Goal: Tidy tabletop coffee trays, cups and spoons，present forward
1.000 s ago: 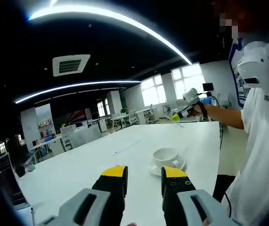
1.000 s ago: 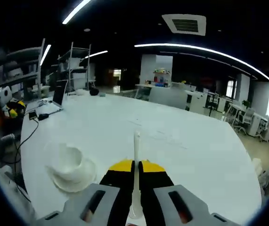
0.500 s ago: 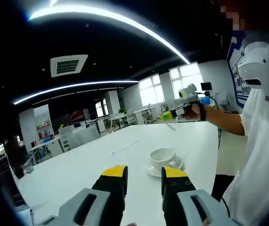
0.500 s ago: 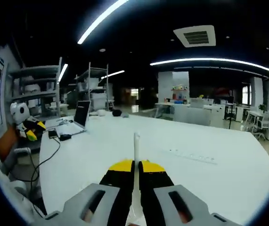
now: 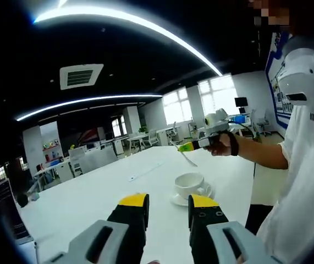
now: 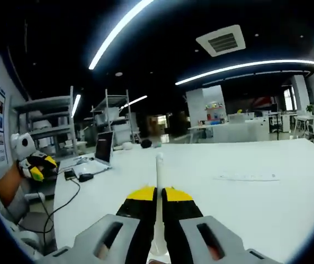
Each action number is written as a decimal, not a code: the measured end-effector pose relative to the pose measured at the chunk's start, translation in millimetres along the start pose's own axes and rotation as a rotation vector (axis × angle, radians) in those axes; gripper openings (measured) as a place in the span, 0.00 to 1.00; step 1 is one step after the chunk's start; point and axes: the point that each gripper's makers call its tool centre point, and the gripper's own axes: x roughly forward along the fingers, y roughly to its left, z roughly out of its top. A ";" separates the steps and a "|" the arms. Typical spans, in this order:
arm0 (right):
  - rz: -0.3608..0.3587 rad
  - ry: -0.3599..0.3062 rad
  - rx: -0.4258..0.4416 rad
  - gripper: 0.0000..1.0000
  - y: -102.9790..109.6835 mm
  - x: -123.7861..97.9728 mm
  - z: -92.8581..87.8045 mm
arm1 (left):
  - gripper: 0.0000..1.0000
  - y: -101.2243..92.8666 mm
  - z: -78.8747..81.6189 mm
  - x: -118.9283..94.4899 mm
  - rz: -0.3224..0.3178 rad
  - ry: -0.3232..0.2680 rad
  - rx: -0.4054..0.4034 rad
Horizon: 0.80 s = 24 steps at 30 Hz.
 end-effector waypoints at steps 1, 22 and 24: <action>0.000 0.006 -0.003 0.05 1.3 1.6 -2.4 | 0.30 1.7 -0.3 -1.7 0.004 -0.004 -0.005; -0.017 0.097 -0.060 0.05 20.0 23.3 -55.9 | 0.30 7.6 -4.1 -12.4 0.026 -0.010 -0.024; -0.016 0.092 -0.057 0.05 21.1 23.1 -57.2 | 0.30 8.0 -5.1 -12.3 0.027 -0.006 -0.025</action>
